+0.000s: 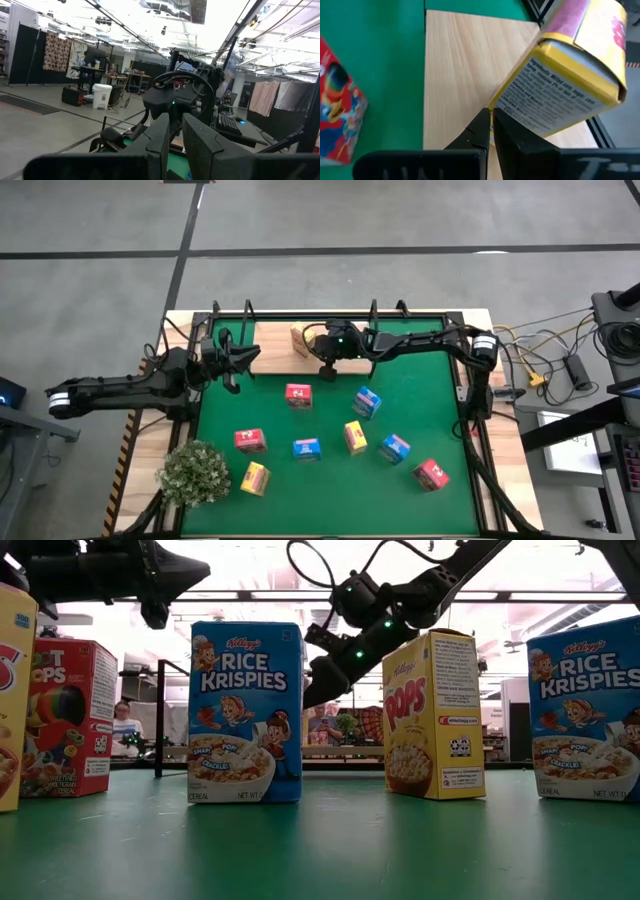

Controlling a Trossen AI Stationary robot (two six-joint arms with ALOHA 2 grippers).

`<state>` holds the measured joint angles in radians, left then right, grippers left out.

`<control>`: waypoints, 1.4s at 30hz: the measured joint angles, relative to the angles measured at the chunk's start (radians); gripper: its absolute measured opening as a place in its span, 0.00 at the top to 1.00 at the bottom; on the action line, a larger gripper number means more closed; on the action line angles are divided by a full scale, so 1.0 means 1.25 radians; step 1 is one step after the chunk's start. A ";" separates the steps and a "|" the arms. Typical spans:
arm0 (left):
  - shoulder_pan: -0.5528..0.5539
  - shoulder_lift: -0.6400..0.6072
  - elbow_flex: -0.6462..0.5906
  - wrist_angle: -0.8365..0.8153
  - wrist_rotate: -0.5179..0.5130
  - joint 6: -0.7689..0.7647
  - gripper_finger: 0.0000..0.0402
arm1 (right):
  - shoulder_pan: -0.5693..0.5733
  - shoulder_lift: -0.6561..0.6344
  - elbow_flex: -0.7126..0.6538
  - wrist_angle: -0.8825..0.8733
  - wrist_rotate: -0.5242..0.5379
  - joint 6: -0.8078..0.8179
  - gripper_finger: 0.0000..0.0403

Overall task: Stack cereal on shelf
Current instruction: Put the top yellow cereal box on the shelf

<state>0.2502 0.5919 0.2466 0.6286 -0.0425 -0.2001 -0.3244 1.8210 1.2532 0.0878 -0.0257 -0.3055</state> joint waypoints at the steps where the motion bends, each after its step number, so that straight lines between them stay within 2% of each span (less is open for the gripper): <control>1: 0.000 0.000 0.000 0.000 0.000 0.000 0.91 | 0.000 0.003 0.005 -0.003 0.000 -0.002 0.97; 7: 0.000 -0.011 0.000 0.005 -0.001 0.012 0.91 | -0.003 0.002 0.027 -0.016 0.000 0.000 0.97; 16: 0.000 -0.042 0.024 0.011 -0.002 0.094 0.91 | 0.017 -0.023 0.100 -0.187 -0.007 0.047 0.97; 21: 0.000 -0.046 0.069 -0.060 -0.002 0.165 0.91 | 0.030 -0.027 0.145 -0.255 -0.004 0.056 0.97; 31: 0.000 -0.045 0.158 -0.318 -0.001 0.237 0.91 | -0.003 -0.027 0.148 -0.191 0.021 0.046 0.97; 37: 0.000 -0.046 0.159 -0.337 -0.001 0.240 0.91 | -0.035 -0.017 0.147 -0.149 0.022 0.021 0.97; 42: 0.000 -0.045 0.160 -0.336 -0.001 0.244 0.91 | -0.048 0.031 0.147 -0.084 0.023 -0.011 0.97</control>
<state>0.2504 0.5350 0.4465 0.2080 -0.0439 0.1043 -0.3844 1.8596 1.4368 -0.0169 0.0029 -0.3197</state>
